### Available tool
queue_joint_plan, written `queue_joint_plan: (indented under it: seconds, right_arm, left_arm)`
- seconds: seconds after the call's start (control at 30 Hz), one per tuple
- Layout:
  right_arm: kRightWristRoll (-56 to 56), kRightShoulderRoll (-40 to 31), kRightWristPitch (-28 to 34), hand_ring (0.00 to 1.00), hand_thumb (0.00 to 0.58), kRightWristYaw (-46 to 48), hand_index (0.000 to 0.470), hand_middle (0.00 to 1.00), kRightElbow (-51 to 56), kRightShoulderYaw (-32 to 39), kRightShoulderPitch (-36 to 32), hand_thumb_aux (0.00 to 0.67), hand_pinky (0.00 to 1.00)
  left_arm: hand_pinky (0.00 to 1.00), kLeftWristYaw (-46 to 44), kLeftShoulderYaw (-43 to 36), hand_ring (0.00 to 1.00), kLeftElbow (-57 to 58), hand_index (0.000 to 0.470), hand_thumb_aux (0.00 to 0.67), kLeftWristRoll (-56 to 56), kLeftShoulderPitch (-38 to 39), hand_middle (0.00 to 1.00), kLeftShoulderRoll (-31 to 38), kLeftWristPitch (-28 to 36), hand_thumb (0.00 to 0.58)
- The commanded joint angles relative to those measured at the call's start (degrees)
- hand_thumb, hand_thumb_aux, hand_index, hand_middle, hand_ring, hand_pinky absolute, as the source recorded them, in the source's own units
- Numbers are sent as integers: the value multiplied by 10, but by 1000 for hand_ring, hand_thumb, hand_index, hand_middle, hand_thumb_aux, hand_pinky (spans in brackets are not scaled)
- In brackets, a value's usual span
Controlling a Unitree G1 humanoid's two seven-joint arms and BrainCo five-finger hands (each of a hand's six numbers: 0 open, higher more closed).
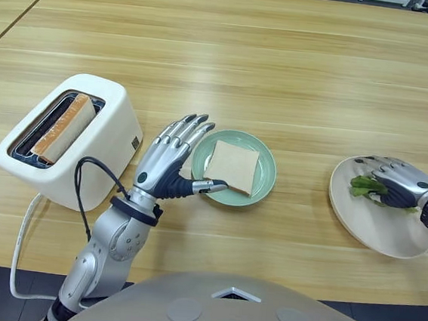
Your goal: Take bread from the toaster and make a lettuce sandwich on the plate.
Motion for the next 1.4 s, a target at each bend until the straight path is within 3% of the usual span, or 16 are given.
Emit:
queue_joint_plan:
  seconds: [0.03,0.23,0.4,0.6,0.83,0.87,0.9,1.03,1.07,1.1,1.13,1.27,1.33,1.4]
  right_arm:
    - [84,15,-27,0,580,57,470,0,-105,-19,-34,670,0]
    - [176,120,-32,0,580,224,470,0,-230,62,-160,670,0]
    - [163,233,-38,0,580,298,470,0,-187,141,-248,670,0]
    - [95,325,-51,0,580,287,470,0,-105,202,-285,670,0]
    - [-57,352,-23,0,580,145,470,0,-59,236,-290,670,0]
    - [-71,350,-21,0,573,131,420,0,-61,239,-289,599,0]
    - [-81,347,-19,0,527,122,328,0,-64,241,-289,468,0]
    - [-90,333,-2,0,334,104,164,0,-102,225,-280,234,0]
    - [-88,328,3,0,227,105,103,0,-117,218,-276,147,0]
    - [-84,323,7,0,172,108,76,0,-132,213,-273,108,0]
    - [-81,318,11,0,124,111,53,0,-145,209,-270,76,0]
    - [-66,308,24,0,71,125,29,0,-177,192,-265,42,0]
    - [-64,304,31,0,0,130,0,0,-187,185,-264,0,0]
    - [-63,296,36,0,0,135,0,0,-199,176,-260,0,0]
  left_arm:
    - [0,12,28,0,-26,0,0,-46,51,0,-11,-8,0]
    - [0,28,46,0,-9,0,0,-103,68,0,-28,-31,0]
    - [0,27,43,0,2,0,0,-112,65,0,-33,-44,0]
    - [0,24,48,0,6,0,0,-119,67,0,-35,-55,0]
    - [0,11,50,0,8,0,0,-125,79,0,-34,-55,0]
    - [0,9,49,0,11,0,0,-135,82,0,-36,-55,0]
    - [0,5,48,0,13,0,0,-149,85,0,-39,-54,0]
    - [0,-5,46,0,11,0,0,-164,90,0,-38,-56,0]
    - [0,-7,47,0,10,0,0,-165,91,0,-37,-56,0]
    - [0,-9,47,0,8,0,0,-166,92,0,-36,-57,0]
    - [0,-10,48,0,6,0,0,-167,92,0,-36,-57,0]
    - [0,-19,52,0,-11,0,0,-170,97,0,-35,-56,0]
    - [0,-25,57,0,-25,0,0,-173,98,0,-34,-55,0]
    - [0,-36,69,0,-61,0,0,-174,99,0,-31,-51,0]
